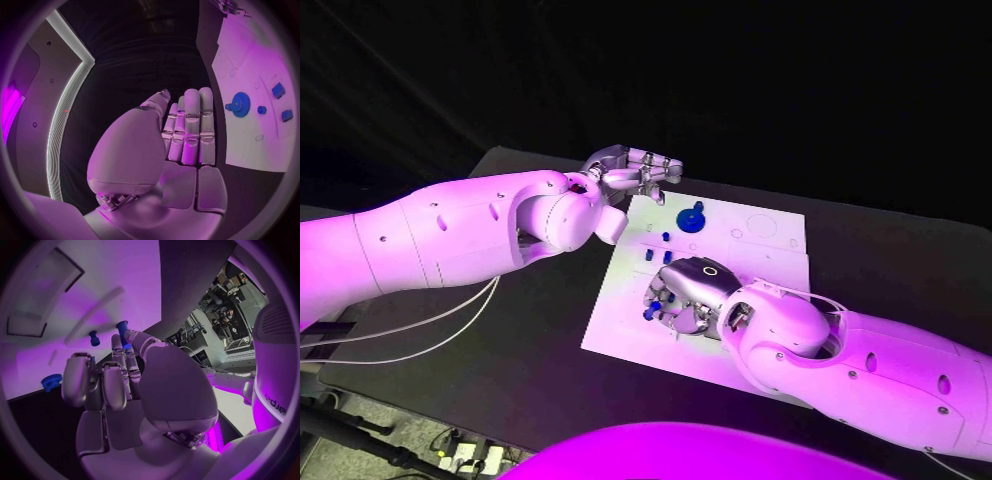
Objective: Assemble the parts on the task board
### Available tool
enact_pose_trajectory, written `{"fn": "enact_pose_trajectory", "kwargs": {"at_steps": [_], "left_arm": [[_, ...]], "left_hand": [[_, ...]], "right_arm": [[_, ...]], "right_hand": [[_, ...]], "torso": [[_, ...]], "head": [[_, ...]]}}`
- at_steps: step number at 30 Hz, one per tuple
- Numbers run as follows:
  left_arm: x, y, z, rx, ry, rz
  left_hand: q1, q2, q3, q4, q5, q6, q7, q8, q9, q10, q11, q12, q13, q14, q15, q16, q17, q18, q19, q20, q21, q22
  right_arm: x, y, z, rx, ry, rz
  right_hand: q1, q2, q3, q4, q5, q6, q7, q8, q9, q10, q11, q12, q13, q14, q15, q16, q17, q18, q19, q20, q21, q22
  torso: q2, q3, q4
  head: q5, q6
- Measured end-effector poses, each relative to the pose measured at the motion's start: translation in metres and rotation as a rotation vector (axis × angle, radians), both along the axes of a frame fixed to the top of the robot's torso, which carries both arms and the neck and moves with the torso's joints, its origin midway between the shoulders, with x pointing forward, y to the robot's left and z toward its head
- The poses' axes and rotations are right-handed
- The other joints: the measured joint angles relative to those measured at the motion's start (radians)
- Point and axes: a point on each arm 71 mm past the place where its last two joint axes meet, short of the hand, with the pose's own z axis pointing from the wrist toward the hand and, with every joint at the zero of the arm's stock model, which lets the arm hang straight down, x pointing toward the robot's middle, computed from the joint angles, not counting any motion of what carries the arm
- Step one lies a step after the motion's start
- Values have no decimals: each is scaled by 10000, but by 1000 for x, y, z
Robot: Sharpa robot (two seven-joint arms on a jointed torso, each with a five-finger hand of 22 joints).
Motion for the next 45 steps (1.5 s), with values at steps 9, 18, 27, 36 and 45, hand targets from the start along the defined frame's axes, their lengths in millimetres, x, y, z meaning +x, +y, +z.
{"fn": "enact_pose_trajectory", "kwargs": {"at_steps": [9, 18, 27, 36, 45], "left_arm": [[0, 0, 0, 0, 6, -12], [0, 0, 0, 6, 23, -15], [0, 0, 0, 15, 39, -9], [0, 2, -1, 34, 53, 25], [0, 7, -2, 96, 90, 112]], "left_hand": [[0, 0, -23, -23, 0, 0, 0, 0, 0, 0, 0, 0, 0, 0, 0, 0, -11, 0, 0, 0, 0, 0], [0, 0, -23, -23, 0, 0, 0, 0, 0, 0, 0, 0, -1, 0, 0, 0, -10, 0, 0, 0, 0, 0], [0, 0, -23, -23, 0, 0, 0, 0, 0, 0, 0, 0, -1, 0, 0, 0, -10, -1, 0, 0, 0, 0], [0, 0, -23, -23, 0, 0, 0, 0, 0, -36, -36, 0, -1, 0, 0, 0, -10, -1, 0, 0, 0, 0], [0, 0, -22, -22, 0, 0, 0, 0, 0, -36, -36, 0, -1, 0, 0, 0, -9, -2, 0, 0, 0, 1]], "right_arm": [[-1, 3, -3, -30, 13, 32], [-2, 0, -7, -44, 85, -25], [-2, -11, -1, 648, -74, -345], [-2, -47, 21, 1653, -169, -969], [11, -131, 41, 2079, 693, -3023]], "right_hand": [[-412, -234, -28, 30, 109, -612, 320, -393, -110, -646, 132, -497, -82, -38, 180, 0, -43, 1, -136, 136, -230, -1], [-767, -590, -518, 120, 239, -952, 365, -526, -232, -1547, 290, -670, -162, -18, 343, -432, -756, 63, -655, 394, -1463, -3], [-894, -587, -1489, 226, -190, -1675, 379, -525, -461, -2067, 337, -328, -126, -19, 344, -721, -1259, 159, -866, 467, -2208, -4], [-775, -383, -1905, 390, -190, -1616, 410, -509, -510, -1994, 296, 113, -63, -54, 379, -665, -1175, 158, -806, 419, -2103, -5], [-1146, -51, -2224, 932, 130, -753, -101, -151, -359, 1408, -490, 2251, 1087, -19, -209, 200, 141, -4, 171, -56, -95, -6]], "torso": [[-6, -4, -2], [-8, -4, -7], [-7, 2, -8], [-18, 6, -26], [-78, 4, -120]], "head": [[9, -23], [18, -30], [16, -24], [-173, 49], [-785, 189]]}}
